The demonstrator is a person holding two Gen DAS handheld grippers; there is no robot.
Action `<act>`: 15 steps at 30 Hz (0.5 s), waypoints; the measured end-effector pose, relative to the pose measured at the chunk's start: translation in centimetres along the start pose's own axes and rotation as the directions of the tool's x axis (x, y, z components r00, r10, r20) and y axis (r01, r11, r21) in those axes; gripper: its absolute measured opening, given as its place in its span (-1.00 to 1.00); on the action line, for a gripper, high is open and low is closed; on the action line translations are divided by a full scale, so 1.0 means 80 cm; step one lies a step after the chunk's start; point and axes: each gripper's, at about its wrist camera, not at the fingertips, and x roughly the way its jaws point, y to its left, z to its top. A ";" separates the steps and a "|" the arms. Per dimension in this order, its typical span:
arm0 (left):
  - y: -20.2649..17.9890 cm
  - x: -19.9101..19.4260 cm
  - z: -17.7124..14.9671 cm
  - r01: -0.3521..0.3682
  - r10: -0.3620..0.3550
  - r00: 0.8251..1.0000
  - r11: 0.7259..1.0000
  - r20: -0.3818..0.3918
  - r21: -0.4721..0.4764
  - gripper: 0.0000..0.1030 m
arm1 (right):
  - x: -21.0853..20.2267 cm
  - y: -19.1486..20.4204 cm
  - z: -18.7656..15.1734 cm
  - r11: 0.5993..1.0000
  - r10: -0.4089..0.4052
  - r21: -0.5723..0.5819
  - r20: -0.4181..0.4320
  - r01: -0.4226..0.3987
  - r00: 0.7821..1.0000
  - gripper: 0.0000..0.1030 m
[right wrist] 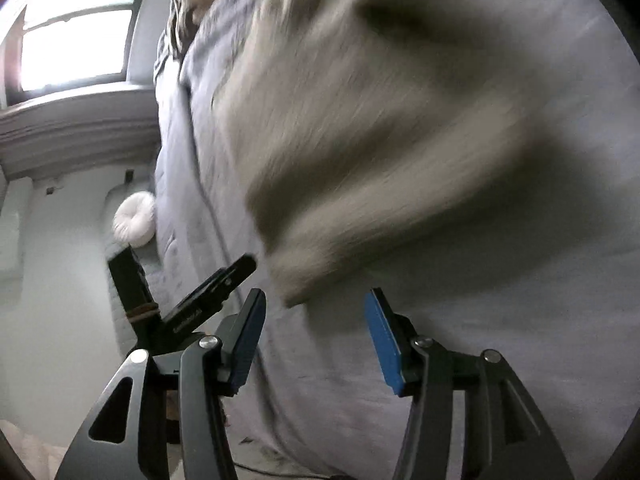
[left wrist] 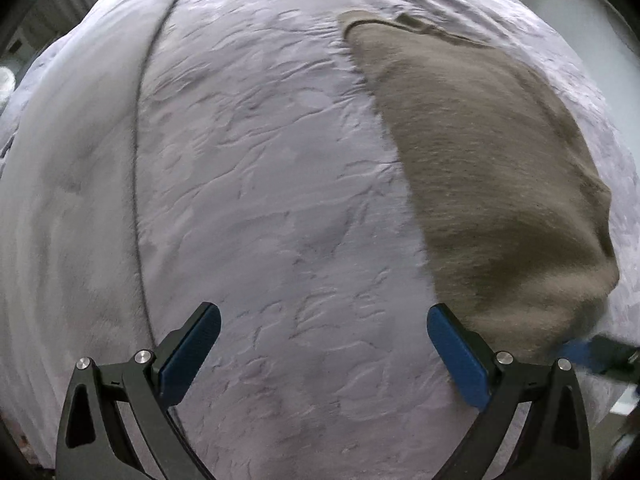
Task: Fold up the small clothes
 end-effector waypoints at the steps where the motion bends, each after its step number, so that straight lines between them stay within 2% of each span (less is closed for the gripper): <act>1: 0.002 -0.002 -0.002 -0.001 0.001 1.000 1.000 0.004 -0.007 1.00 | 0.014 0.001 0.001 1.000 0.010 0.012 -0.006 -0.010 1.000 0.10; 2: 0.002 -0.005 -0.006 -0.002 0.002 1.000 1.000 0.008 -0.011 1.00 | 0.024 0.002 0.004 0.999 0.026 0.025 -0.003 -0.025 1.000 0.10; 3: 0.003 -0.008 -0.009 -0.006 0.006 1.000 1.000 0.010 -0.013 1.00 | 0.031 0.003 0.006 0.999 0.035 0.031 0.004 -0.035 0.999 -0.03; 4: 0.007 -0.011 -0.012 -0.012 0.012 1.000 1.000 0.011 -0.016 1.00 | 0.037 0.007 0.010 0.999 0.023 0.025 0.014 -0.023 1.000 -0.28; 5: 0.012 -0.014 -0.016 -0.016 0.016 1.000 1.000 0.011 -0.019 1.00 | 0.041 0.012 0.010 1.000 0.000 0.014 0.007 0.000 1.000 -0.84; 10: 0.029 -0.024 -0.027 -0.009 0.009 1.000 0.999 0.008 -0.038 1.00 | 0.051 0.032 0.002 0.998 -0.051 -0.038 -0.010 0.050 0.999 -0.84; 13: 0.033 -0.022 -0.032 -0.016 0.016 1.000 0.999 -0.011 -0.038 1.00 | 0.071 0.016 0.006 0.996 -0.083 0.010 -0.038 0.083 0.996 -0.85; 15: 0.034 -0.020 -0.035 -0.022 0.021 1.000 0.999 -0.023 -0.037 1.00 | 0.069 0.006 0.008 0.998 -0.047 0.048 -0.064 0.050 0.997 -0.83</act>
